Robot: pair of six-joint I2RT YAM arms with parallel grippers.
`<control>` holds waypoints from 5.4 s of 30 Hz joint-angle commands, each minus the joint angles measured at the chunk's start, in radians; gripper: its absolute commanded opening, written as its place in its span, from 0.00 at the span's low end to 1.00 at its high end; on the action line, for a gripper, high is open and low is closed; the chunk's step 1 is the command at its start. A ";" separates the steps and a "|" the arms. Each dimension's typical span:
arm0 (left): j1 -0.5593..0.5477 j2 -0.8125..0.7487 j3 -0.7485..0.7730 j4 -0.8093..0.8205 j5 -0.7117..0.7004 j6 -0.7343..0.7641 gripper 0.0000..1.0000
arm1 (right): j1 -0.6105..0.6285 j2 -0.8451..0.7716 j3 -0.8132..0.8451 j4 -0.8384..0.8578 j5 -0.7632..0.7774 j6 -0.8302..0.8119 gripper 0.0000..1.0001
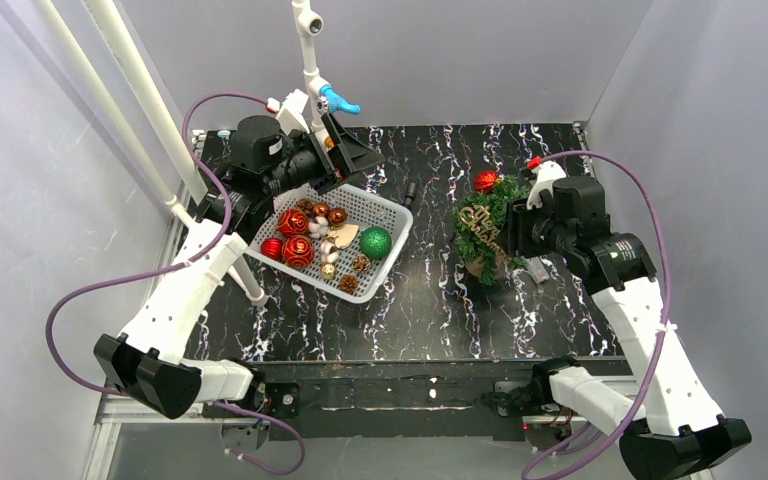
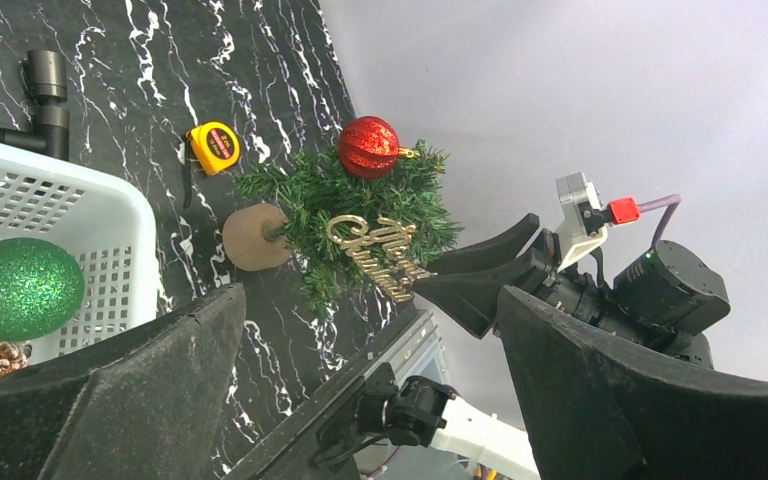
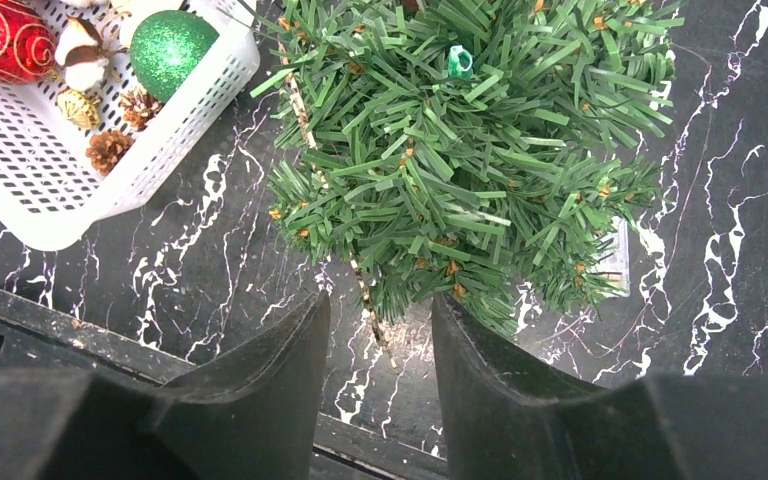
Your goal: Decorate the small christmas tree
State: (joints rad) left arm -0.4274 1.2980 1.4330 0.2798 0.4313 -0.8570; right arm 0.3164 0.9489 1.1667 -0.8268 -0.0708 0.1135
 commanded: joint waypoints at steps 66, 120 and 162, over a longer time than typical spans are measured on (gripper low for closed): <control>-0.152 0.670 0.091 -0.747 -0.832 0.535 0.53 | 0.003 -0.086 0.244 0.023 0.022 0.097 0.74; 0.011 0.292 0.537 -0.771 0.014 -0.211 0.00 | 0.575 0.129 -0.009 0.815 0.006 -0.374 0.73; 0.034 0.183 0.375 -0.663 0.021 -0.255 0.07 | 0.598 0.394 0.031 1.159 0.130 -0.445 0.13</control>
State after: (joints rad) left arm -0.4076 1.5185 1.8252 -0.3710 0.4118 -1.1122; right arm 0.9112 1.3567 1.1580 0.2733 0.0433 -0.3592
